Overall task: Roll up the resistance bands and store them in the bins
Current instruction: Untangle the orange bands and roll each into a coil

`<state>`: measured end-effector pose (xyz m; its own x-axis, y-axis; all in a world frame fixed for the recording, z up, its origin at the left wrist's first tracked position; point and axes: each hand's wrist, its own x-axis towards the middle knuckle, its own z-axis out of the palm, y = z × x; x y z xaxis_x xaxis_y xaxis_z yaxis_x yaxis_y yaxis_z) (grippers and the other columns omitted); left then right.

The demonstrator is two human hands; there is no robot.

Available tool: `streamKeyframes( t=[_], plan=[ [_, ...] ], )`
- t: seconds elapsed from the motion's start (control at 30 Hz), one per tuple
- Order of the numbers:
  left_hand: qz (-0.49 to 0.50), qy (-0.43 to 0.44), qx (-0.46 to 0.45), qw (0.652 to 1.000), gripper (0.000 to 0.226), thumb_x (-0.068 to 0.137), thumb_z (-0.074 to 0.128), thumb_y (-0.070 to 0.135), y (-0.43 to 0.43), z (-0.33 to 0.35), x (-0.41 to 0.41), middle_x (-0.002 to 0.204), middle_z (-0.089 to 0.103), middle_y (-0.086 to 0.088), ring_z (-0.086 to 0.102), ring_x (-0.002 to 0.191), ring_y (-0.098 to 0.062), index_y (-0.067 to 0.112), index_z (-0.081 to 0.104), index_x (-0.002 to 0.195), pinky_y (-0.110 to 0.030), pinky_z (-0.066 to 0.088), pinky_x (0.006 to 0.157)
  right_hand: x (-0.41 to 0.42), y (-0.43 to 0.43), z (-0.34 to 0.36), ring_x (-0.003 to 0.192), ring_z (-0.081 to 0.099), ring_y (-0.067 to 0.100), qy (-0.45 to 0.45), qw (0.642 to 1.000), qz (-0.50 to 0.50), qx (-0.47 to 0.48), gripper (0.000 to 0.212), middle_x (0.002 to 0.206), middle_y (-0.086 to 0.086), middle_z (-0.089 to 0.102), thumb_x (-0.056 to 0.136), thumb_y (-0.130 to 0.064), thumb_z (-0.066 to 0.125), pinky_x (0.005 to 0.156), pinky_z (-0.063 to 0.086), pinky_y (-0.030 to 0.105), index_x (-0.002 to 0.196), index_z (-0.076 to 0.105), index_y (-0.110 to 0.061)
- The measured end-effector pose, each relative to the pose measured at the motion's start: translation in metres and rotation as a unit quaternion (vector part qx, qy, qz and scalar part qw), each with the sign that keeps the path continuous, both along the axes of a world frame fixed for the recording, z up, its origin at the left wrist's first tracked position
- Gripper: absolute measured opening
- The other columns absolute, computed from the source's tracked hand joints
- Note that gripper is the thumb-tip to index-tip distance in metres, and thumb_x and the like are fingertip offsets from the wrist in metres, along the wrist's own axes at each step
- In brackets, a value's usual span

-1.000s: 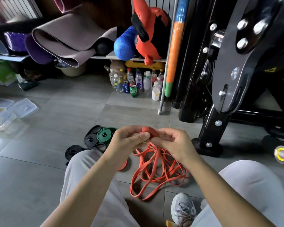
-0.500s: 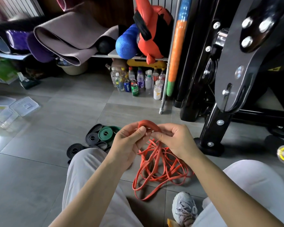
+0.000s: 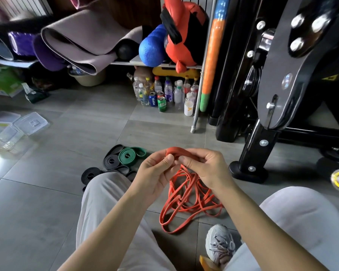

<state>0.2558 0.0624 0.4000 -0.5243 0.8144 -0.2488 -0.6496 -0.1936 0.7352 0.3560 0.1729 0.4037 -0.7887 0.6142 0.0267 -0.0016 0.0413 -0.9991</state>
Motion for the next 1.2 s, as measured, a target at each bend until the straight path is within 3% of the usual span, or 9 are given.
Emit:
streamKeyframes(
  t=[0.1,0.23,0.33,0.57,0.7,0.8,0.93,1.03,1.2],
  plan=[
    [-0.002,0.205,-0.133,0.970,0.020,0.082,0.062,-0.001,0.000,-0.010,-0.005,0.092,0.065,-0.012,0.065,0.069,-0.006,0.013,0.066,0.096,-0.017,0.053,0.064,0.004,0.007,-0.008,0.069,0.064,0.006,-0.084,0.988,-0.011,0.127,0.015,0.073,-0.006,0.068,0.078,-0.014,0.075,0.069,0.051,0.024,0.087,0.074,-0.026],
    [-0.064,0.720,-0.264,0.639,0.037,0.079,0.072,0.022,0.001,-0.003,-0.018,0.108,0.056,0.002,0.056,0.081,-0.011,0.023,0.063,0.115,-0.025,0.048,0.075,0.006,0.015,-0.013,0.075,0.061,0.019,-0.172,0.936,0.054,0.302,0.018,0.081,0.007,0.063,0.080,-0.030,0.072,0.071,0.048,0.037,0.094,0.076,-0.018],
    [-0.142,0.782,-0.294,0.531,0.024,0.086,0.061,0.028,0.007,0.009,-0.015,0.105,0.060,-0.001,0.060,0.094,-0.023,0.019,0.066,0.108,-0.034,0.048,0.075,0.003,0.013,-0.006,0.073,0.060,0.017,-0.165,0.924,0.083,0.334,0.016,0.079,0.003,0.062,0.080,-0.033,0.072,0.070,0.048,0.037,0.093,0.076,-0.024],
    [-0.054,0.588,-0.232,0.773,0.016,0.078,0.074,0.013,0.000,0.015,-0.016,0.083,0.060,0.014,0.060,0.072,-0.008,0.019,0.071,0.093,-0.019,0.045,0.068,0.014,0.016,0.010,0.079,0.068,0.015,-0.139,0.973,0.018,0.181,0.022,0.081,-0.004,0.072,0.071,-0.029,0.080,0.081,0.054,0.039,0.091,0.072,-0.028],
    [-0.008,0.314,-0.138,0.939,0.018,0.077,0.067,-0.001,-0.003,0.001,0.002,0.072,0.070,0.002,0.066,0.065,-0.011,0.013,0.068,0.089,-0.026,0.056,0.066,0.019,0.001,0.007,0.072,0.067,0.010,-0.068,0.994,0.015,0.083,0.022,0.075,-0.004,0.072,0.074,-0.012,0.075,0.076,0.054,0.034,0.083,0.070,-0.031],
    [-0.001,0.123,-0.054,0.991,0.017,0.073,0.061,0.005,-0.001,-0.001,0.015,0.076,0.072,-0.004,0.068,0.070,-0.011,0.007,0.071,0.088,-0.018,0.054,0.063,0.018,-0.005,0.002,0.070,0.067,0.003,-0.041,0.999,-0.006,0.028,0.024,0.075,-0.011,0.071,0.075,-0.006,0.074,0.073,0.055,0.022,0.083,0.069,-0.028],
    [-0.011,0.024,-0.009,1.000,0.018,0.074,0.058,0.005,-0.001,-0.002,0.018,0.076,0.072,-0.006,0.068,0.068,-0.011,0.008,0.075,0.079,-0.018,0.056,0.064,0.018,-0.004,-0.001,0.075,0.070,0.009,-0.043,0.999,-0.003,0.033,0.020,0.080,-0.006,0.073,0.077,-0.008,0.073,0.075,0.057,0.025,0.087,0.070,-0.025],
    [-0.026,0.175,-0.103,0.979,0.014,0.077,0.066,0.003,-0.004,-0.004,0.008,0.076,0.070,-0.001,0.066,0.065,-0.008,0.011,0.068,0.089,-0.020,0.055,0.062,0.020,0.001,-0.004,0.072,0.068,0.007,-0.078,0.991,0.026,0.104,0.017,0.077,-0.005,0.071,0.079,-0.008,0.073,0.073,0.056,0.025,0.089,0.072,-0.022],
    [-0.103,0.647,-0.278,0.703,0.016,0.077,0.074,0.016,-0.011,0.013,-0.017,0.072,0.063,0.018,0.060,0.068,-0.007,0.026,0.070,0.089,-0.027,0.049,0.070,0.016,0.008,-0.006,0.076,0.060,0.015,-0.162,0.938,0.079,0.295,0.017,0.083,0.000,0.066,0.079,-0.022,0.074,0.072,0.047,0.032,0.095,0.074,-0.017]
  ],
)
